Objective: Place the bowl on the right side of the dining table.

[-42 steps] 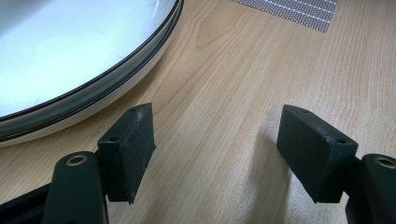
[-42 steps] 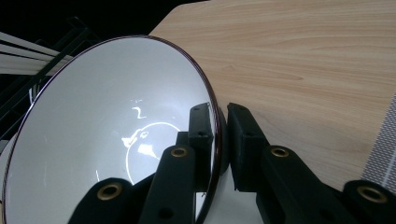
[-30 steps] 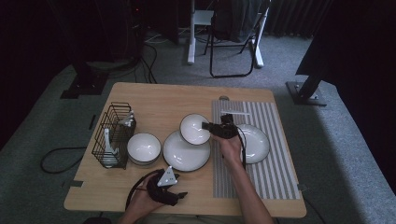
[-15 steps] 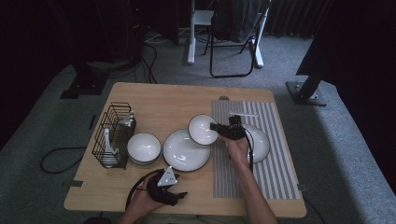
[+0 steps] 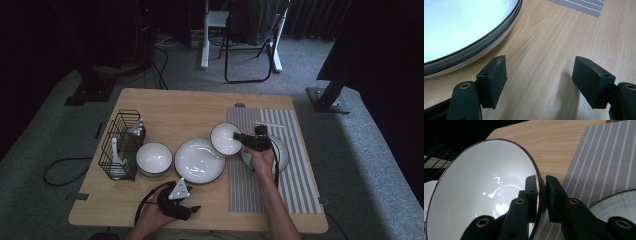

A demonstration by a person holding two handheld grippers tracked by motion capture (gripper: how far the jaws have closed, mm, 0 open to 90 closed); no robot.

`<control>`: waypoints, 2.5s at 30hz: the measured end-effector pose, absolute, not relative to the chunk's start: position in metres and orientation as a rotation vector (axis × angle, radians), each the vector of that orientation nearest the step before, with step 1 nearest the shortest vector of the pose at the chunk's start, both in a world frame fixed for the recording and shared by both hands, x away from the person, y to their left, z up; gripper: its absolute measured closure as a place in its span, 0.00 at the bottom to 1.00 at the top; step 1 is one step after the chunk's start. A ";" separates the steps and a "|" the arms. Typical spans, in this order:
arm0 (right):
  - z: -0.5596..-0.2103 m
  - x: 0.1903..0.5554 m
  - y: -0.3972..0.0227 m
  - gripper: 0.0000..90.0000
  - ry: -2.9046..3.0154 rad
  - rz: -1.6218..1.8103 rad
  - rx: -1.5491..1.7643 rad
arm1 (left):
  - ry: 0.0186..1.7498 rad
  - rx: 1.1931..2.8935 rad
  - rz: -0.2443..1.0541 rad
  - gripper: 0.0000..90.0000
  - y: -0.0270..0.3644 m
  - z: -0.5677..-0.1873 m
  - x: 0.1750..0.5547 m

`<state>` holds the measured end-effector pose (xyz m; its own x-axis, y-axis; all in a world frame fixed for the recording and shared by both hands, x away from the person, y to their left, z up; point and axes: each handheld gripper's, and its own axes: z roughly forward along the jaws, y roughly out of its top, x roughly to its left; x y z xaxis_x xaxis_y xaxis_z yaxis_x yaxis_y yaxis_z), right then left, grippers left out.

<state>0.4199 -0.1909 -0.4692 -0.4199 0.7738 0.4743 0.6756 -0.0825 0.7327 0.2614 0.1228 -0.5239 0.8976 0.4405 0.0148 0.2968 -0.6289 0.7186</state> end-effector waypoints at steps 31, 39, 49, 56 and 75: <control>-0.483 0.403 -0.274 0.90 1.900 1.397 1.775 | 0.524 2.294 0.243 0.32 0.123 -0.524 0.261; -0.488 0.393 -0.299 0.90 1.860 1.309 1.802 | 0.524 2.294 0.243 0.32 0.123 -0.524 0.261; -0.489 0.387 -0.314 0.90 1.835 1.245 1.813 | 0.524 2.294 0.243 0.32 0.123 -0.524 0.261; -0.490 0.382 -0.319 0.90 1.834 1.231 1.823 | 0.524 2.294 0.243 0.32 0.123 -0.524 0.261; -0.492 0.390 -0.313 0.89 1.843 1.166 1.826 | 0.524 2.293 0.243 0.32 0.123 -0.524 0.262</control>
